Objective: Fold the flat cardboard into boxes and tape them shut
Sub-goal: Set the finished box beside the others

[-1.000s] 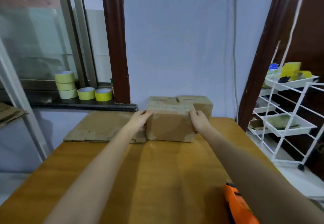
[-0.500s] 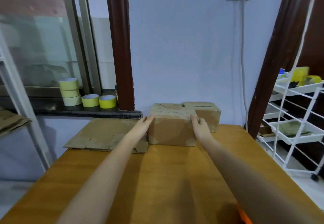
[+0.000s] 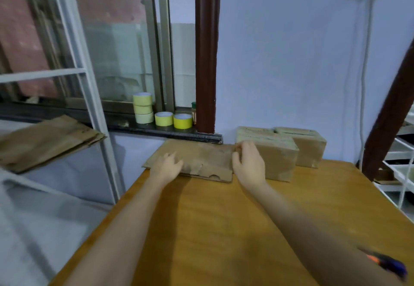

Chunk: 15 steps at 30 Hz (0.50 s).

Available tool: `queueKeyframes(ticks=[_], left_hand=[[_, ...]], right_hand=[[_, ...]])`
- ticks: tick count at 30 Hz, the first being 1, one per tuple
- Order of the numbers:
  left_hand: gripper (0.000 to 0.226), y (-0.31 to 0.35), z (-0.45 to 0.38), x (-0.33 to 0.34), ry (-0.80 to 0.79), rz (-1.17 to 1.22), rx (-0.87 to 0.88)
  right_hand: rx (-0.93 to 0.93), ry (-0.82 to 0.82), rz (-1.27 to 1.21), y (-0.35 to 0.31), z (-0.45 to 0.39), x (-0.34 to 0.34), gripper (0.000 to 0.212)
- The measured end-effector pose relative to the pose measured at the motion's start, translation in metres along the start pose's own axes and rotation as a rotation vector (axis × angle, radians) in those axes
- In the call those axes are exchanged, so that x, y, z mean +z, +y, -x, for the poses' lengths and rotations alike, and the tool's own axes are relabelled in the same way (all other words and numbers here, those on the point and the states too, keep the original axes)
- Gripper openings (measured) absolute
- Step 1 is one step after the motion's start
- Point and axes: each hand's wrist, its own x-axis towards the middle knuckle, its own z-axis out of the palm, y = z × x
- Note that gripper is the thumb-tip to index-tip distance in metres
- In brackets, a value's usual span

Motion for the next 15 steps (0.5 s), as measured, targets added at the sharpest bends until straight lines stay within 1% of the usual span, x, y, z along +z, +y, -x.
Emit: queueKeyframes(ticks=[4,7,9,11,15], left_hand=[[0.049,-0.033,-0.006,-0.007,0.003,-0.137,0.005],[0.047,-0.045,-0.007,-0.003,-0.005,-0.251,0.069],[0.05,-0.053,-0.007,0.004,-0.021,-0.308,0.081],[0.051,-0.06,-0.005,0.01,-0.026,-0.331,0.082],[0.05,-0.067,0.003,0.011,-0.003,-0.352,0.105]], right_hand=[[0.046,-0.362,0.197,-0.03,0.01,0.047,0.034],[0.066,-0.526,0.318,-0.032,0.016,0.07,0.043],[0.106,-0.598,0.333,-0.027,0.017,0.08,0.048],[0.125,-0.636,0.346,-0.021,0.018,0.085,0.051],[0.076,-0.659,0.354,-0.013,0.023,0.086,0.051]])
